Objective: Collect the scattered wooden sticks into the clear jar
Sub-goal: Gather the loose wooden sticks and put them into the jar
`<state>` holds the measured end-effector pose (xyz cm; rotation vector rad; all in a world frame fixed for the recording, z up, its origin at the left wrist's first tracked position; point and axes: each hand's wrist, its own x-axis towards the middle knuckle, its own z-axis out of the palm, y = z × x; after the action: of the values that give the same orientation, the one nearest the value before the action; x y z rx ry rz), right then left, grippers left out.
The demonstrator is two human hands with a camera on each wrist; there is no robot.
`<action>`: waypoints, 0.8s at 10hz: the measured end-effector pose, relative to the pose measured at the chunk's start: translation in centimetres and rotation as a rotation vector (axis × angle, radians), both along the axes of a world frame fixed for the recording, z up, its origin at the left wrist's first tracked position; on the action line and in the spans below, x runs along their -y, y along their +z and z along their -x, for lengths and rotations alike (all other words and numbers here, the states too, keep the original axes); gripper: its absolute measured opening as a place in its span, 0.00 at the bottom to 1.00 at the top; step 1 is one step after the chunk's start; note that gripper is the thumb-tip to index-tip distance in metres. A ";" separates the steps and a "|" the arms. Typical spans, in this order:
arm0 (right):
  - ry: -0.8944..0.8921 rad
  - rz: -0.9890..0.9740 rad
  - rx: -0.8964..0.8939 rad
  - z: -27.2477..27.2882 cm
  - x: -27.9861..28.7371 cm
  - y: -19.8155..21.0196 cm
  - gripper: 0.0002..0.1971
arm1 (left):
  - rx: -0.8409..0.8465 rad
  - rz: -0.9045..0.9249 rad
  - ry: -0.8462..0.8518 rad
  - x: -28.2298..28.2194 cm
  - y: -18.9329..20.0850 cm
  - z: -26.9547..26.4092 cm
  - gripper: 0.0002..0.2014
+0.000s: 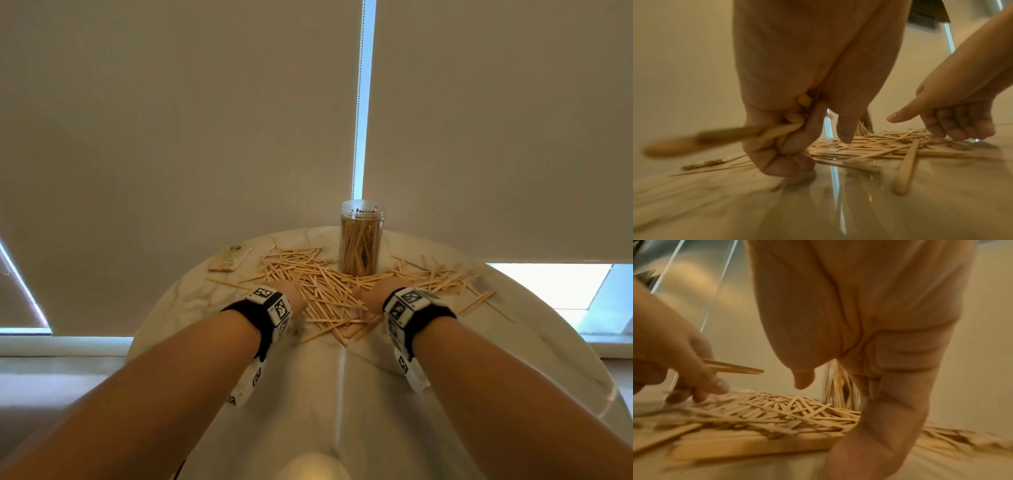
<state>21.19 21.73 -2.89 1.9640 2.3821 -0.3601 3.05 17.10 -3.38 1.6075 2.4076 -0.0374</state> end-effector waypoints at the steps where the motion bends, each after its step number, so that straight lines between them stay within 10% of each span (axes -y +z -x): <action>1: 0.077 0.003 0.104 2.2 0.4 0.3 0.32 | -0.068 -0.004 0.008 -2.7 -2.5 1.6 0.37; 2: 0.151 0.060 0.123 2.5 -0.5 -0.3 0.23 | -0.138 0.004 0.067 -3.7 -3.2 1.7 0.60; 3: 0.102 0.024 0.175 1.4 -2.0 -0.5 0.18 | 0.047 -0.059 0.224 -3.4 -2.7 1.3 0.60; 5: 0.131 0.021 0.215 1.4 -1.0 -1.0 0.27 | -0.078 -0.027 -0.040 -1.9 -1.4 -0.7 0.45; 7: 0.260 -0.003 0.313 1.1 -0.2 0.0 0.09 | -0.146 0.055 -0.080 0.0 0.2 -2.3 0.29; 8: 0.257 -0.006 0.327 0.3 0.4 0.0 0.13 | -0.095 0.026 -0.012 0.9 -0.1 -2.3 0.44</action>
<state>20.90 21.34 -2.87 1.5458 2.3745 -0.0179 5.40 16.23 -3.45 1.6444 2.4569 -0.1506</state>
